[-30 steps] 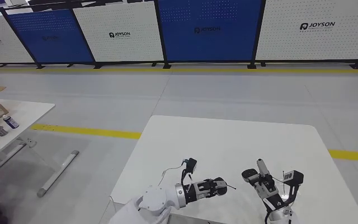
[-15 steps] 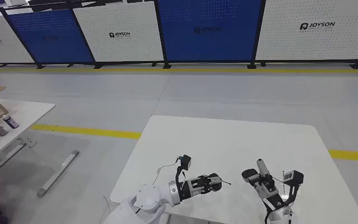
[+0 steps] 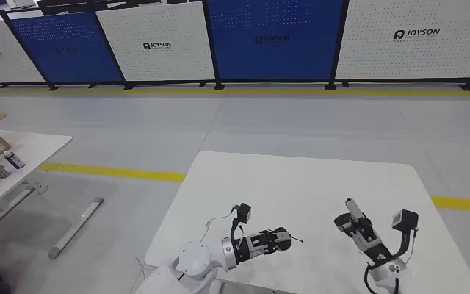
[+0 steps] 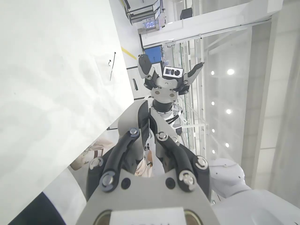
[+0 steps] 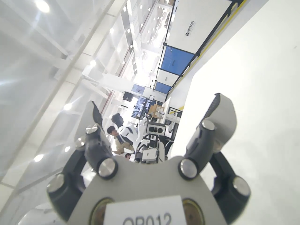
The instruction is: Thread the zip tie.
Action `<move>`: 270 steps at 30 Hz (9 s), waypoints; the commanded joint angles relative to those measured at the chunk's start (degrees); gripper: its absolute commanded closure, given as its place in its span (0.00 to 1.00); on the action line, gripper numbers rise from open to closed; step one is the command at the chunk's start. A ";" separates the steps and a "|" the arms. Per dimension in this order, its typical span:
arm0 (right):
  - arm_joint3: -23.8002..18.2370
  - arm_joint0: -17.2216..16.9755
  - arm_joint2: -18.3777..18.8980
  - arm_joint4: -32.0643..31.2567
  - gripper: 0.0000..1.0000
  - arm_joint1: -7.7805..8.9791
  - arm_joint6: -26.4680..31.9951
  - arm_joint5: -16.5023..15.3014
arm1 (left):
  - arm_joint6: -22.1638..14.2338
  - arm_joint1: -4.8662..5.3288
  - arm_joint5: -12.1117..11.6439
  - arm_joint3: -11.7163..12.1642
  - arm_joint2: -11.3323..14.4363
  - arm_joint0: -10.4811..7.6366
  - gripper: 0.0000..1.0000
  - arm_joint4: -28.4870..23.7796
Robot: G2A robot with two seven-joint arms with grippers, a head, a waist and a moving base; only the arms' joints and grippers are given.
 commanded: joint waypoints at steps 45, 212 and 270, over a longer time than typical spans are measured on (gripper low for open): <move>3.28 11.22 8.08 -28.10 0.00 3.39 27.52 25.57 | 0.00 0.00 0.00 0.00 0.00 0.00 1.00 0.00; 10.01 26.30 -3.55 -58.60 0.60 8.54 64.42 6.05 | 0.00 0.00 0.00 0.00 0.00 0.00 1.00 0.00; 25.00 40.68 -24.22 -53.32 0.83 11.97 64.42 14.75 | 0.00 0.00 0.00 0.00 0.00 0.00 1.00 0.00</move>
